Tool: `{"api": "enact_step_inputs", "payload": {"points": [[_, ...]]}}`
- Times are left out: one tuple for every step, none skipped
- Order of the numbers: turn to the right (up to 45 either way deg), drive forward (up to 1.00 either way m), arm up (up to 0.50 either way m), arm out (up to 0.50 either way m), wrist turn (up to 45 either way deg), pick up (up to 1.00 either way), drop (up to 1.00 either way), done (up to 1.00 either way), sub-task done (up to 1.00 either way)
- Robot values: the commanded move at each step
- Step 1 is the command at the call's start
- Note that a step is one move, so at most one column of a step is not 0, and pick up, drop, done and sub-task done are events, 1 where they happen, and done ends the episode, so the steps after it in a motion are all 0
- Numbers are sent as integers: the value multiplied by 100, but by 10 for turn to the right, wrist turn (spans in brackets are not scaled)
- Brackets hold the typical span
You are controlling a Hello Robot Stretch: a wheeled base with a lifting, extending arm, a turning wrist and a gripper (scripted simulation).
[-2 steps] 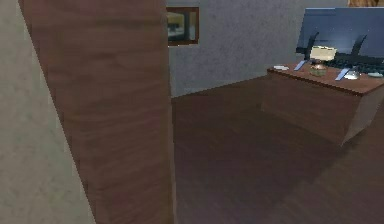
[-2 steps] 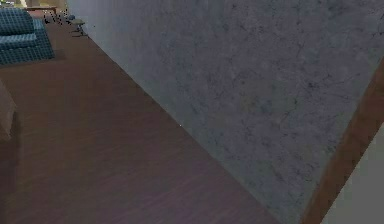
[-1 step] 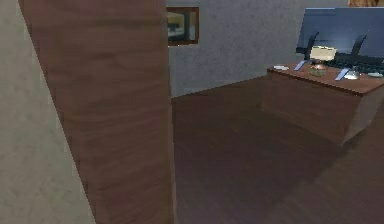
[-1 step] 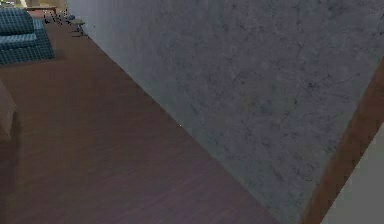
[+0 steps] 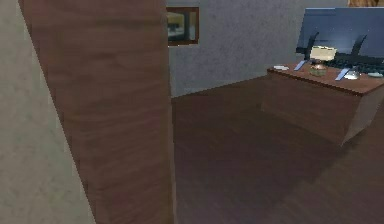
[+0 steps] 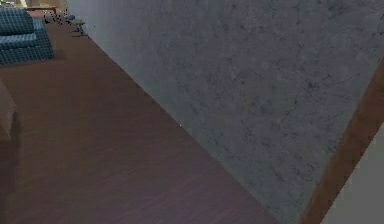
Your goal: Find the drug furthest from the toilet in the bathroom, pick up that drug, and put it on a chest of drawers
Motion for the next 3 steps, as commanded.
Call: {"api": "enact_step_inputs", "payload": {"points": [[450, 0, 0, 0, 0, 0, 0, 0, 0], [120, 0, 0, 0, 0, 0, 0, 0, 0], [0, 100, 0, 0, 0, 0, 0, 0, 0]]}}
